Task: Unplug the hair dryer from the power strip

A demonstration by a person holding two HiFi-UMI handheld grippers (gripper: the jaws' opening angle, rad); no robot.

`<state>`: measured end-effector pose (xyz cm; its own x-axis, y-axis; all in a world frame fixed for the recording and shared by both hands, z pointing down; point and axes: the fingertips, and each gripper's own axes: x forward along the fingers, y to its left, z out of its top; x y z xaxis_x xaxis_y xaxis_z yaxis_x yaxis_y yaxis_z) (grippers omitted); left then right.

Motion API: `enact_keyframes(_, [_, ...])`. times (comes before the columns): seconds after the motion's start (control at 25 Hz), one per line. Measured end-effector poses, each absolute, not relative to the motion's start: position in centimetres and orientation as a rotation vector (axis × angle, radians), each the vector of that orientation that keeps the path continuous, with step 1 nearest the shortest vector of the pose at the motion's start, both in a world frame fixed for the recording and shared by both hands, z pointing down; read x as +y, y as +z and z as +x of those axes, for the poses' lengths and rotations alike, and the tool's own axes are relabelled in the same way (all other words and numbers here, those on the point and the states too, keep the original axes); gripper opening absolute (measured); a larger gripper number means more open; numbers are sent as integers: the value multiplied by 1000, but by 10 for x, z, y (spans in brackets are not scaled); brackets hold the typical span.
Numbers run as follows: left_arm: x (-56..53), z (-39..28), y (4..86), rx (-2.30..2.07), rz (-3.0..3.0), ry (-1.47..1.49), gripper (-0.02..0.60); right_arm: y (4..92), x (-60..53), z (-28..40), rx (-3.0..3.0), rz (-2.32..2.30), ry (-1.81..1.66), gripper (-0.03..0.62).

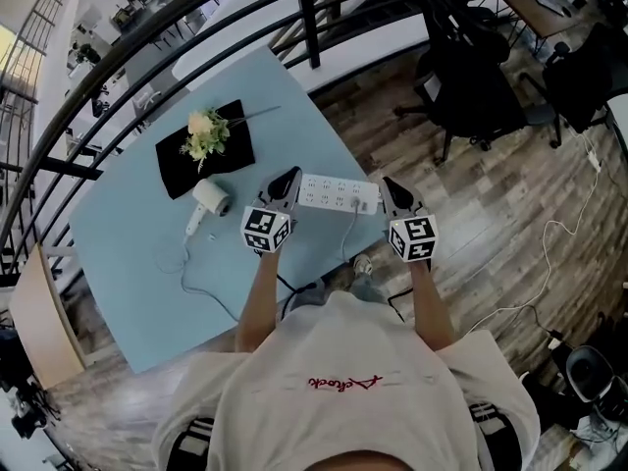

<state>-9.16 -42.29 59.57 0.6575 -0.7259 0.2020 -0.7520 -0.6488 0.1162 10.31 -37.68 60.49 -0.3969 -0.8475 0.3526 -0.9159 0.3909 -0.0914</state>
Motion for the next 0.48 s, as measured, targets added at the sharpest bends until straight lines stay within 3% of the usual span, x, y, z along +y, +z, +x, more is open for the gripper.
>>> enact_keyframes(0.48, [-415,-77,651,-1150,2636,297,11,653,-356,92,-2382,1492,524,18])
